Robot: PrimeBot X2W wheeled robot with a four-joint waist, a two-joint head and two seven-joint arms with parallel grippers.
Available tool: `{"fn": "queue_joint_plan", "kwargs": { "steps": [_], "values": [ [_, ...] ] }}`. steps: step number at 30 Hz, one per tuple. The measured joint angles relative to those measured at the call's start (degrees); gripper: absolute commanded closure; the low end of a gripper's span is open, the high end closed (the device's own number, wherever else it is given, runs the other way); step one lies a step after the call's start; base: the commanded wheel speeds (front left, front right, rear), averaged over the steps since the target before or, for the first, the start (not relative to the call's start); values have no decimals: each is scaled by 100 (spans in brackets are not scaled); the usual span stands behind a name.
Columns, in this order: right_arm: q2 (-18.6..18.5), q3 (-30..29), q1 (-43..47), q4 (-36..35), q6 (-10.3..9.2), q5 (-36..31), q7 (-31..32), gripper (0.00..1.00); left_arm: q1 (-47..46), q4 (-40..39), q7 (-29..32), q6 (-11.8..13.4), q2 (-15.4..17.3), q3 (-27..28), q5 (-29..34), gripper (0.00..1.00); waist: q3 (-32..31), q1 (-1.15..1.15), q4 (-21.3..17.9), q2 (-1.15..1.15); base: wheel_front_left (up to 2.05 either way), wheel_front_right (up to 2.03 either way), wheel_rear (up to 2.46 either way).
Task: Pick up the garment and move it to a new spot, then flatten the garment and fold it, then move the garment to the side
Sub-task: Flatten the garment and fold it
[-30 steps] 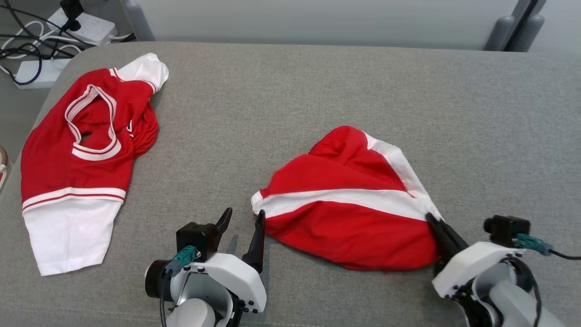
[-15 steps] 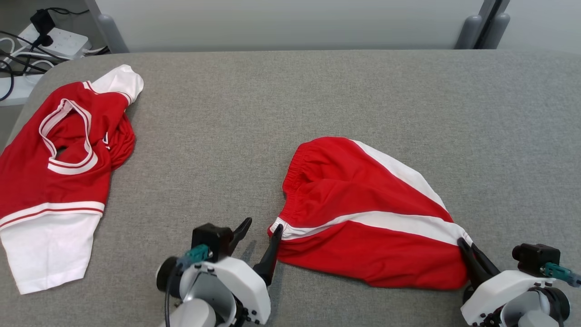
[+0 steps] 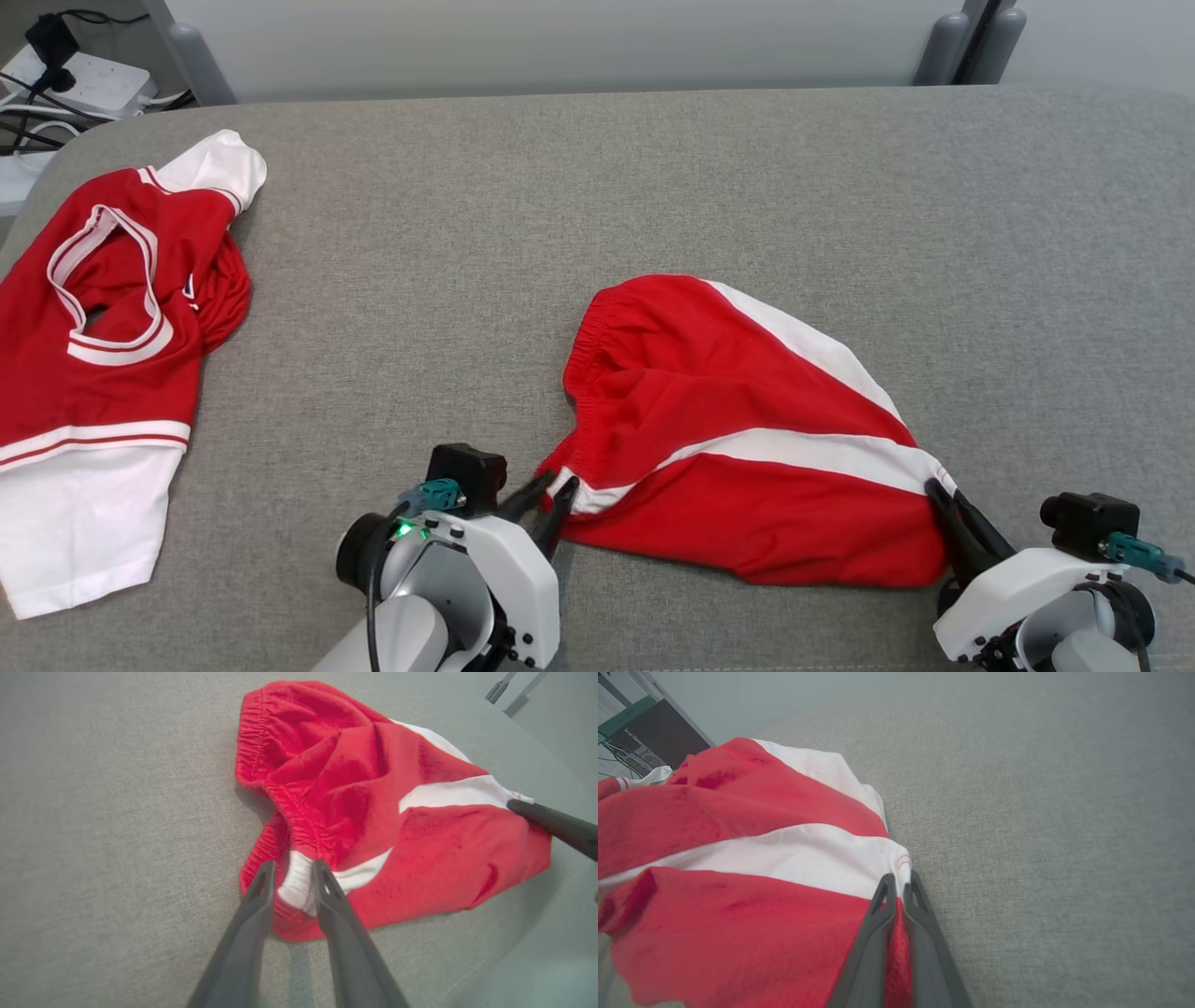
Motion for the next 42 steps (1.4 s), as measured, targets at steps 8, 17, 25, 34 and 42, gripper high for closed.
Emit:
{"fn": "queue_joint_plan", "kwargs": {
  "steps": [8,17,25,34,42],
  "values": [
    [-2,3,0,-3,0,26,0,100,2,-5,99,-241,-57,-67,-272,100,-28,0,-70,0,0,0,0],
    [-147,-145,1,-305,0,-109,1,100,4,-359,-564,-204,-64,336,-382,100,-206,0,-104,0,0,0,0],
    [-470,-586,-165,-1564,0,-601,1,100,3,-890,-1096,-283,-264,1257,-1278,100,-516,0,-116,0,0,0,0],
    [-1333,-455,-669,-2950,1,-386,348,100,-583,-2094,-316,-308,-419,2129,-2865,100,-1132,0,-194,0,0,0,0],
    [-1870,-1220,-266,-4261,0,857,1771,100,-586,-3201,513,339,-421,2305,-3718,100,-1381,0,-266,0,0,0,0]
  ]
}}
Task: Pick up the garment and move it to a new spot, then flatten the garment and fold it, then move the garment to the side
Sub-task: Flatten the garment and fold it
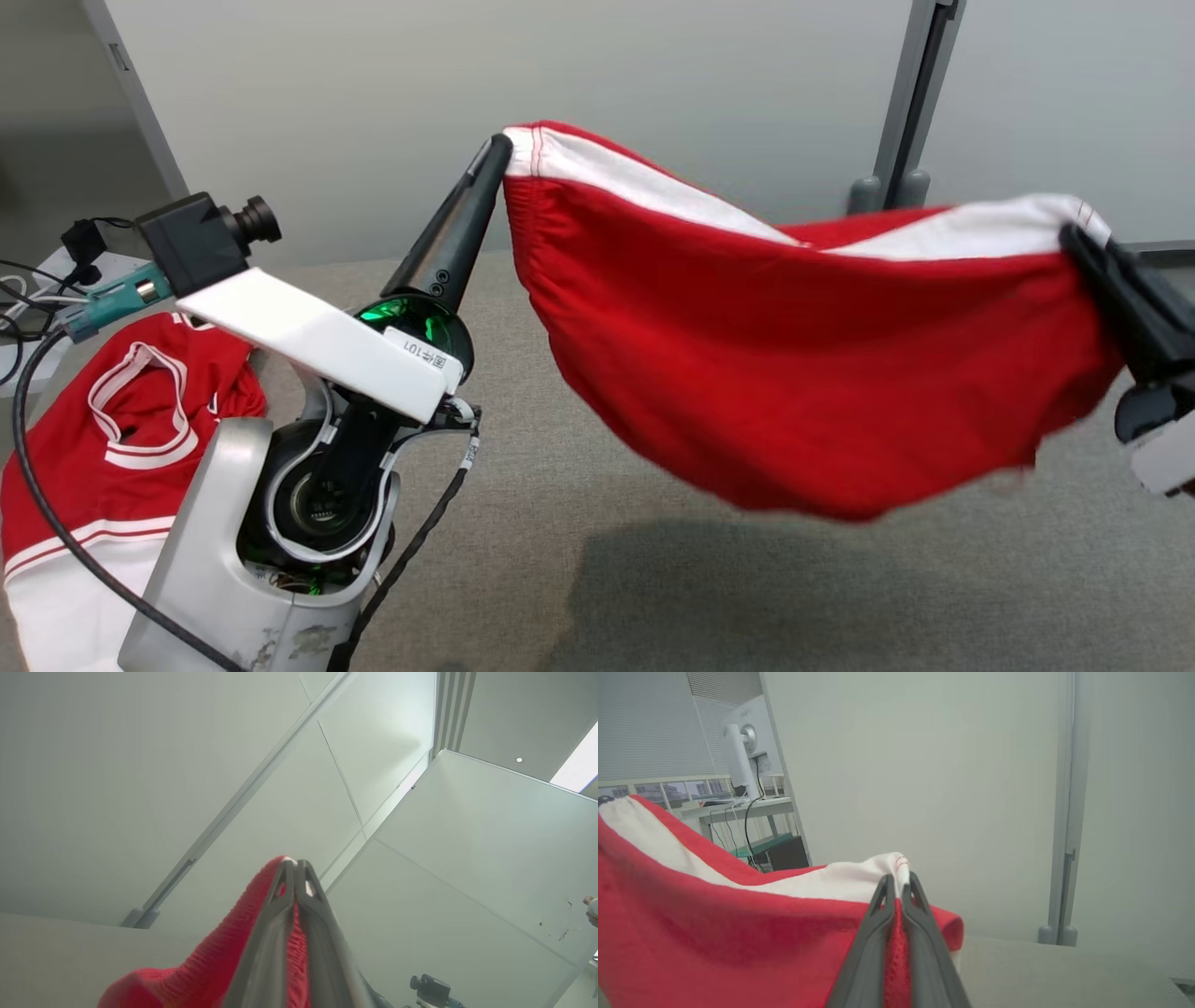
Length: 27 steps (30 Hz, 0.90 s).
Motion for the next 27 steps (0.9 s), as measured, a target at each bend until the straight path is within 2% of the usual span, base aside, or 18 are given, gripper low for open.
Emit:
{"fn": "queue_joint_plan", "kwargs": {
  "steps": [1,4,6,8,10,13,15,17,19,24,27],
  "values": [
    [-55,-69,163,23,0,166,510,100,1,74,119,87,43,-11,-10,100,30,0,-9,0,0,0,0],
    [38,96,14,436,0,318,1270,100,-97,740,190,109,65,-71,4,100,124,0,-9,0,0,0,0],
    [165,325,-470,988,0,87,1548,100,-439,1486,153,-16,62,-94,120,100,212,0,-3,0,0,0,0],
    [376,601,-1324,1547,0,-302,1553,100,-998,2294,-38,-297,18,-119,333,100,311,0,-2,0,0,0,0],
    [642,918,-2369,2125,0,-790,1174,100,-1695,3095,-463,-578,-30,-70,566,100,423,0,-17,0,0,0,0],
    [929,1045,-3777,3109,10,-1849,-254,100,-2686,3902,-1285,-1325,-87,56,840,100,581,0,-43,0,0,0,0],
    [1006,1055,-4399,3764,11,-2254,-950,100,-3187,4235,-1679,-1555,-186,9,1006,100,696,0,-42,0,0,0,0],
    [1069,1287,-4587,4406,10,-2368,-1170,100,-3390,4423,-1940,-1615,-268,-208,1046,100,827,0,-29,0,0,0,0],
    [1138,1568,-4448,4966,10,-2374,-1322,100,-3253,4319,-2069,-1613,-235,-724,1034,100,974,0,-14,0,0,0,0],
    [1293,2051,-3758,5851,9,-2169,-1604,100,-2117,4140,-2461,-1613,25,-1906,849,100,1381,0,8,0,0,0,0],
    [1418,2175,-3348,6171,9,-1917,-1699,100,-1583,4298,-2548,-1613,138,-2323,822,100,1650,0,7,0,0,0,0]
  ]
}}
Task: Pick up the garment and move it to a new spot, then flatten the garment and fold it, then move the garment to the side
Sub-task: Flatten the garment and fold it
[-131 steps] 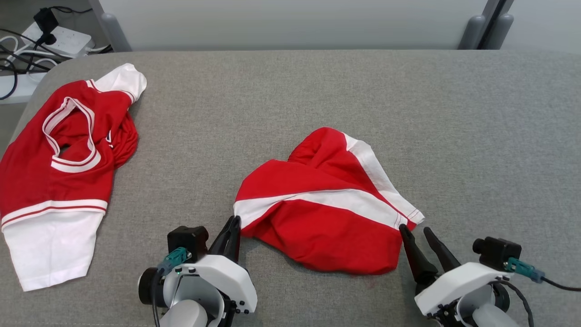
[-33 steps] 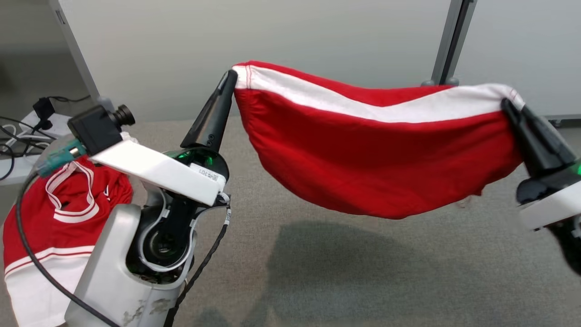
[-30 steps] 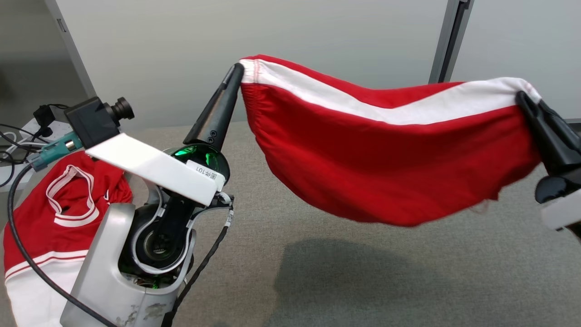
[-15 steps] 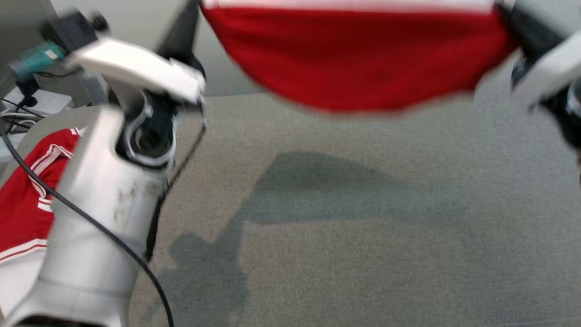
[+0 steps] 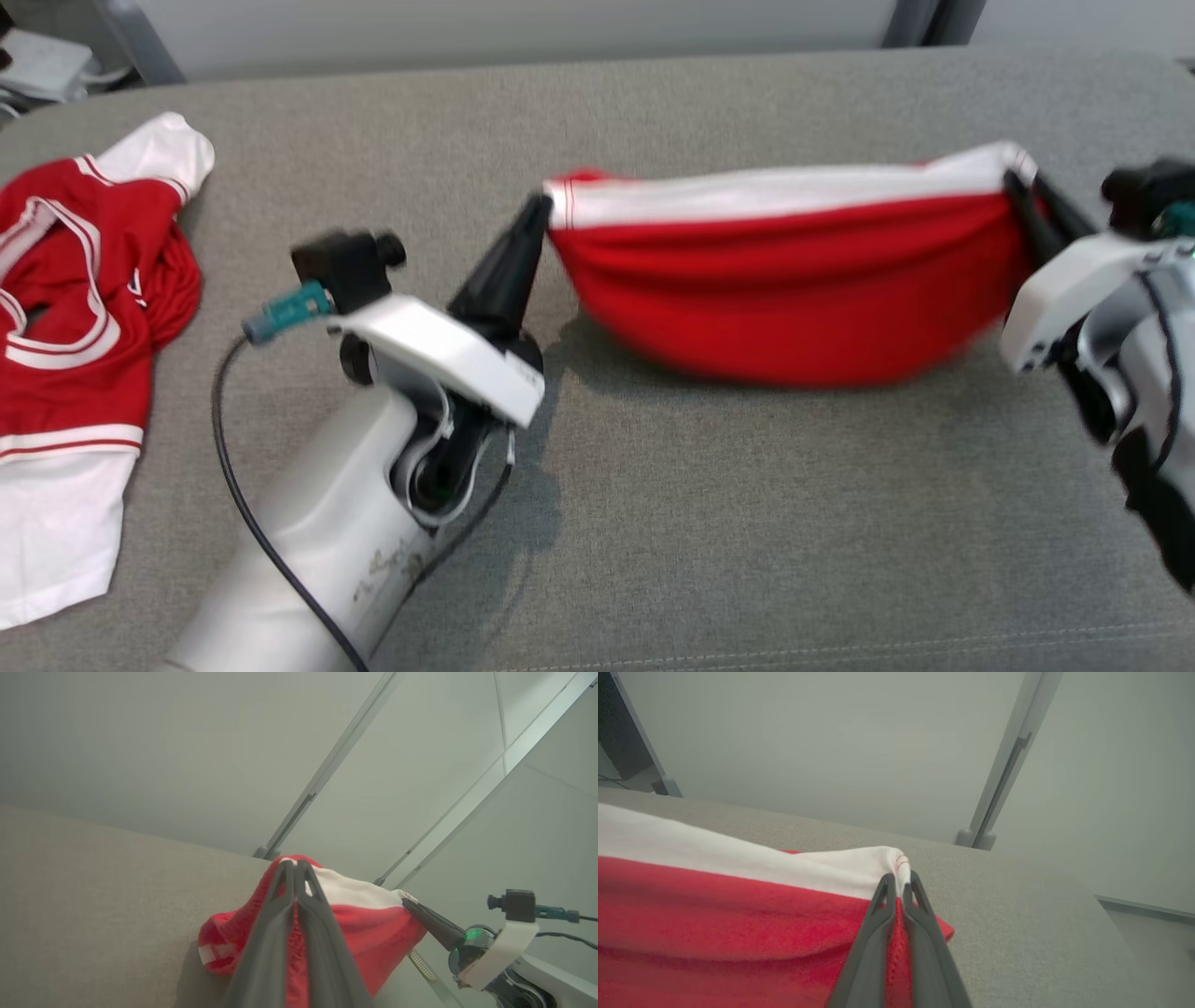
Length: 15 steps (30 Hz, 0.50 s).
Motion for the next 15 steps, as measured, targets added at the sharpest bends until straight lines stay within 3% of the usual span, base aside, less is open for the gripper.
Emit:
{"fn": "queue_joint_plan", "kwargs": {
  "steps": [3,5,10,15],
  "values": [
    [88,122,250,64,0,166,-7,100,201,47,-1,0,3,-63,5,100,176,0,-4,0,0,0,0],
    [146,200,492,59,0,343,-8,83,349,-74,-2,0,-20,-42,85,100,330,0,-1,0,0,0,0],
    [5,42,1035,-627,0,564,-53,54,866,-693,-3,-1,41,5,501,100,492,0,35,0,0,0,0],
    [-140,-328,1755,-1248,0,534,-57,63,1434,-1173,-3,-1,175,168,956,100,373,0,50,0,0,0,0]
  ]
}}
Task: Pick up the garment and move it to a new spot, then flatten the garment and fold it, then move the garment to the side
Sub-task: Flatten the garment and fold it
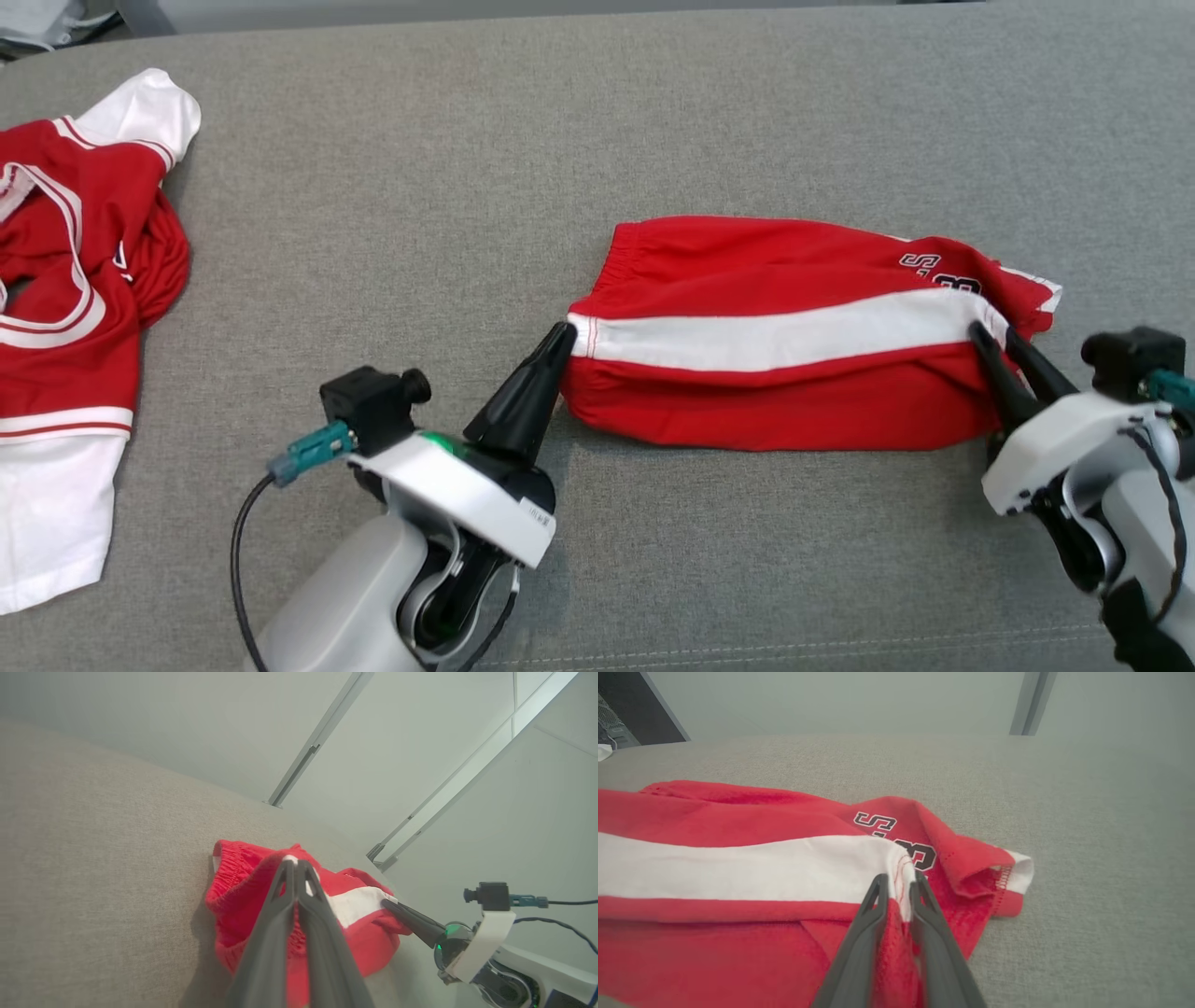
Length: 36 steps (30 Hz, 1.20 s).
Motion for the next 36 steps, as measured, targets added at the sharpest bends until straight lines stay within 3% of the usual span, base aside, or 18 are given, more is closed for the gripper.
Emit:
{"fn": "queue_joint_plan", "kwargs": {
  "steps": [3,4,5,6,11,16,23,26,29,32,36],
  "values": [
    [-15,-271,387,-296,0,-155,0,68,326,-261,-1,0,24,171,186,100,-97,0,-6,0,0,0,0],
    [-11,-355,488,-386,0,-207,0,84,427,-332,-1,0,21,225,253,100,-129,0,-11,0,0,0,0],
    [-11,-443,584,-491,0,-256,0,84,517,-410,-1,0,21,267,303,100,-156,0,-18,0,0,0,0],
    [-10,-511,664,-572,0,-302,0,100,592,-471,-1,0,15,313,345,100,-182,0,-24,0,0,0,0],
    [42,-802,1099,-936,0,-531,1,100,909,-734,-1,1,-41,534,558,100,-327,0,-48,0,0,0,0],
    [35,-1352,1455,-1729,0,-609,1,100,1176,-1109,0,1,-133,825,665,100,-543,0,-56,0,0,0,0],
    [-438,-1840,1680,-2915,0,-630,11,100,1236,-1405,0,0,77,888,548,100,-1014,0,-86,0,0,0,0],
    [-653,-2115,1915,-3597,1,-608,292,100,1345,-1726,175,31,41,1031,73,100,-1252,0,-120,0,0,0,0],
    [-833,-2543,2209,-4464,0,-494,716,100,1508,-2450,672,323,12,1145,-560,100,-1480,0,-169,0,0,0,0],
    [-942,-2948,2462,-5297,0,-428,1254,100,1528,-3311,1202,800,7,1294,-1122,100,-1658,0,-220,0,0,0,0],
    [-926,-2987,2438,-5635,-2,-305,2008,100,1319,-3686,1882,1358,33,1410,-1645,100,-1686,0,-244,0,0,0,0]
  ]
}}
